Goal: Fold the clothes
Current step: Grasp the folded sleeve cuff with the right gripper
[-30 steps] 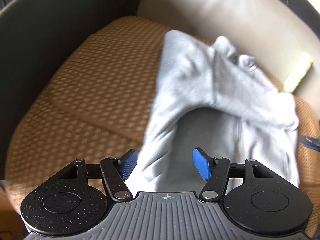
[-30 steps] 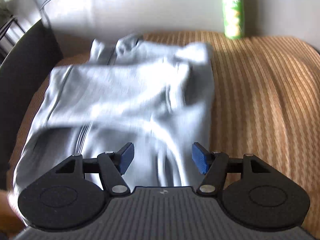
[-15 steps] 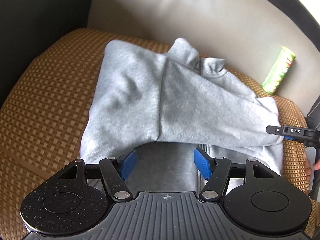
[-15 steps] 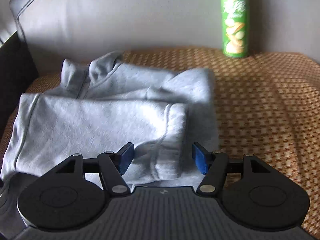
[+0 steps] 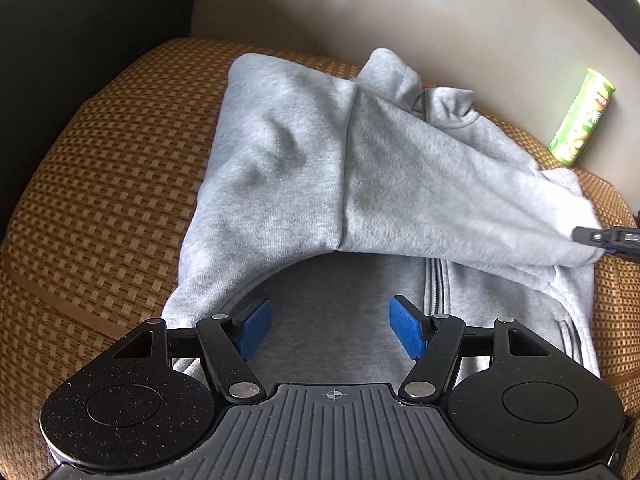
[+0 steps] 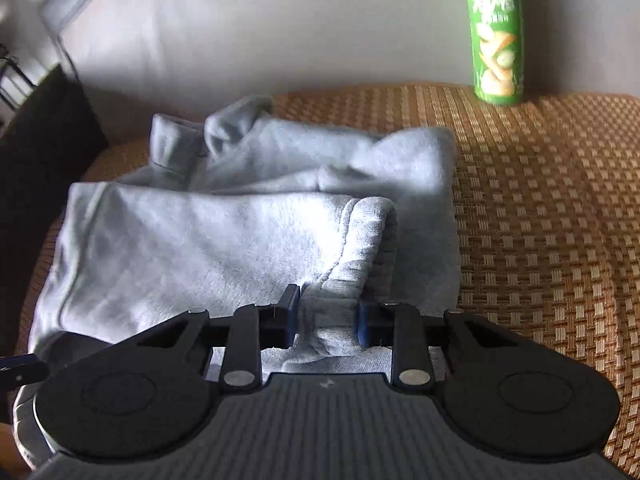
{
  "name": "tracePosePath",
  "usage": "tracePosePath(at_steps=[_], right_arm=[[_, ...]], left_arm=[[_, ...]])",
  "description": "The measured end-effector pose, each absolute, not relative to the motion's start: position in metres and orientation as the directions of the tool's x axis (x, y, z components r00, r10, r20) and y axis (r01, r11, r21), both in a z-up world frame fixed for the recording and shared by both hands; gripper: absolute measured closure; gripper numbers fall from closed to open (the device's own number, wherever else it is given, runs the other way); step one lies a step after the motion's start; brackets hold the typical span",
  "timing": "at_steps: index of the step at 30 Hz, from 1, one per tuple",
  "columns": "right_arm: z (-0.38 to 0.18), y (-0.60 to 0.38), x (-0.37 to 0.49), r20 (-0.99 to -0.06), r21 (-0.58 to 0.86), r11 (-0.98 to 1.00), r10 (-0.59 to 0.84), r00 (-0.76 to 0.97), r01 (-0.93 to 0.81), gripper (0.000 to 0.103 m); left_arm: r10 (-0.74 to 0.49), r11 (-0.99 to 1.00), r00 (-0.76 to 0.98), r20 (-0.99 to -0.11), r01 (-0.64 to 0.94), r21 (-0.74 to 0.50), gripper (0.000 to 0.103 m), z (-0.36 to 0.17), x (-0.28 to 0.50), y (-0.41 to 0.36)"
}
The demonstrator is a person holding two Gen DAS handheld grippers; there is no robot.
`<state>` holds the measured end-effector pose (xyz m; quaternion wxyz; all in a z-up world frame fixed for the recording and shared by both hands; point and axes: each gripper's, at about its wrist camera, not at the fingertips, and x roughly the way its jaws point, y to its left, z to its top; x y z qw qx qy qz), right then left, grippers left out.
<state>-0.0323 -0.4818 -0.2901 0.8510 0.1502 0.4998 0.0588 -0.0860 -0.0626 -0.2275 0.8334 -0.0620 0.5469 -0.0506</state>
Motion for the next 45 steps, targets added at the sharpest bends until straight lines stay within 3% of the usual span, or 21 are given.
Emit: tracePosePath(at_steps=[12, 18, 36, 37, 40, 45], right_arm=[[-0.296, -0.484, -0.036, -0.856, 0.297, 0.952, 0.233, 0.461, 0.071, 0.070], [-0.298, -0.483, -0.032, -0.868, 0.265, 0.961, 0.206, 0.451, 0.072, 0.054], [-0.300, -0.481, -0.033, -0.879, 0.231, 0.970, 0.175, 0.444, 0.075, 0.048], [-0.301, -0.481, -0.032, -0.880, 0.230, 0.971, 0.177, 0.440, 0.071, 0.048], [-0.297, -0.480, -0.032, -0.879, 0.262, 0.963, 0.209, 0.428, 0.068, 0.069], [-0.272, -0.481, -0.045, -0.853, 0.384, 0.918, 0.311, 0.419, 0.102, 0.073]], left_arm=[[-0.161, 0.987, 0.389, -0.907, 0.054, -0.152, 0.023, -0.235, -0.074, -0.068], [-0.166, 0.986, 0.400, -0.901, 0.039, -0.164, 0.023, -0.230, -0.076, -0.069], [-0.098, 0.993, 0.416, -0.904, -0.018, -0.116, 0.022, -0.211, -0.103, -0.026], [-0.101, 0.993, 0.418, -0.903, -0.010, -0.116, 0.022, -0.211, -0.102, -0.027], [-0.126, 0.991, 0.421, -0.898, 0.010, -0.135, 0.023, -0.209, -0.100, -0.033], [-0.207, 0.976, 0.423, -0.882, 0.027, -0.216, 0.022, -0.201, -0.097, -0.044]])
